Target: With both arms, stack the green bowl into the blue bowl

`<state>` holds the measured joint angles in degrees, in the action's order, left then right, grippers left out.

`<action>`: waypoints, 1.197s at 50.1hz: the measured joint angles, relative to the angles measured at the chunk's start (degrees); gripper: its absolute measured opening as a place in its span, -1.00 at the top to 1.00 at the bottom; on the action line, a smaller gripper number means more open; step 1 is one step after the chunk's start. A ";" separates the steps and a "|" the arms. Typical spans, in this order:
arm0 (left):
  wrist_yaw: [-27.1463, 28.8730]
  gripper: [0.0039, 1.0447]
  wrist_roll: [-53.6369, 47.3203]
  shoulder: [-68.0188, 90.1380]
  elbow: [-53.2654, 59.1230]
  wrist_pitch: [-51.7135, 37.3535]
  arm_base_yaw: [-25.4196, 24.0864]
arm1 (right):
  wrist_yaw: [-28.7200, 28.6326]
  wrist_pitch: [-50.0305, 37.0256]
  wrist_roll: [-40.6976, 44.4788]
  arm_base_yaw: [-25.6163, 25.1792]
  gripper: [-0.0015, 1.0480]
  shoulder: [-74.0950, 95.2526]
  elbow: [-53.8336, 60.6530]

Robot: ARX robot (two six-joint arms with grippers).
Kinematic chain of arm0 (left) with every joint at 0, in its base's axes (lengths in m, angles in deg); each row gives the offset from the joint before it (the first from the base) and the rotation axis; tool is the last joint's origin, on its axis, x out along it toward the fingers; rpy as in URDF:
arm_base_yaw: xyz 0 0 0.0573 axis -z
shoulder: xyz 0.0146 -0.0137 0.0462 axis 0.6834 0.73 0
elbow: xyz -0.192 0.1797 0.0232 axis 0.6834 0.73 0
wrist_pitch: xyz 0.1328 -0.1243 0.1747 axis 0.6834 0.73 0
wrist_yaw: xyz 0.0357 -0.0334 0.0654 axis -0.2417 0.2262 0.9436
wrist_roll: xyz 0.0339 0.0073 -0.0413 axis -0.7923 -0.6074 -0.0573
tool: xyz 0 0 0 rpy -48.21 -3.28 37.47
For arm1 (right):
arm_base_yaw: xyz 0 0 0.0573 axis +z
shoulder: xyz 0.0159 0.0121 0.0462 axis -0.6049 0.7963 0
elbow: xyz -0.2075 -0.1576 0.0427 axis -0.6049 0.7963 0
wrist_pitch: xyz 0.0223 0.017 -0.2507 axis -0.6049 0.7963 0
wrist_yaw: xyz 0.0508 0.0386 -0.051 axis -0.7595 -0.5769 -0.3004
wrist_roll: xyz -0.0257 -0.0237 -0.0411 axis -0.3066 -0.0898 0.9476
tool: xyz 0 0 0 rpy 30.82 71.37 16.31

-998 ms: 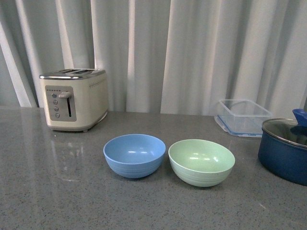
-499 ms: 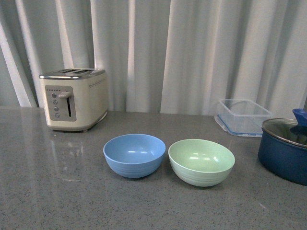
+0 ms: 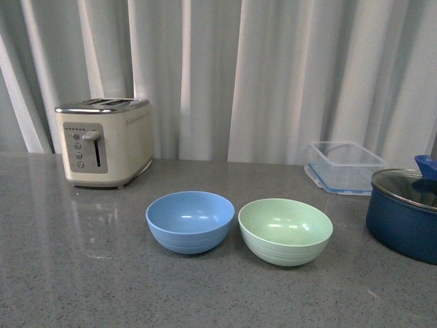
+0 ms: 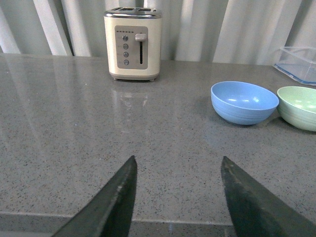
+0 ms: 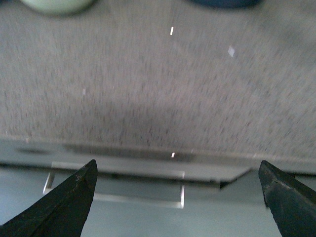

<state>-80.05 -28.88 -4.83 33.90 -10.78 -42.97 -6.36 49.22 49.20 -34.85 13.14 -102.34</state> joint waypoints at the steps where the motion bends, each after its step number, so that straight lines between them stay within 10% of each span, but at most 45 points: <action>1: 0.00 -0.05 0.00 0.00 0.00 0.00 0.00 | 0.04 0.28 -0.07 0.26 -0.81 1.60 -0.70; 14: 0.02 -0.91 -0.02 0.00 0.00 0.00 0.00 | 1.66 -6.03 -1.07 10.38 -0.81 30.69 -18.71; 60: 0.02 -0.87 -0.02 0.00 0.00 0.00 0.00 | -0.33 -7.26 -15.34 7.45 -0.81 83.78 -60.15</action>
<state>-80.03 -28.90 -4.83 33.90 -10.78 -42.97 -6.69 41.96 33.86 -27.39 96.92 -162.49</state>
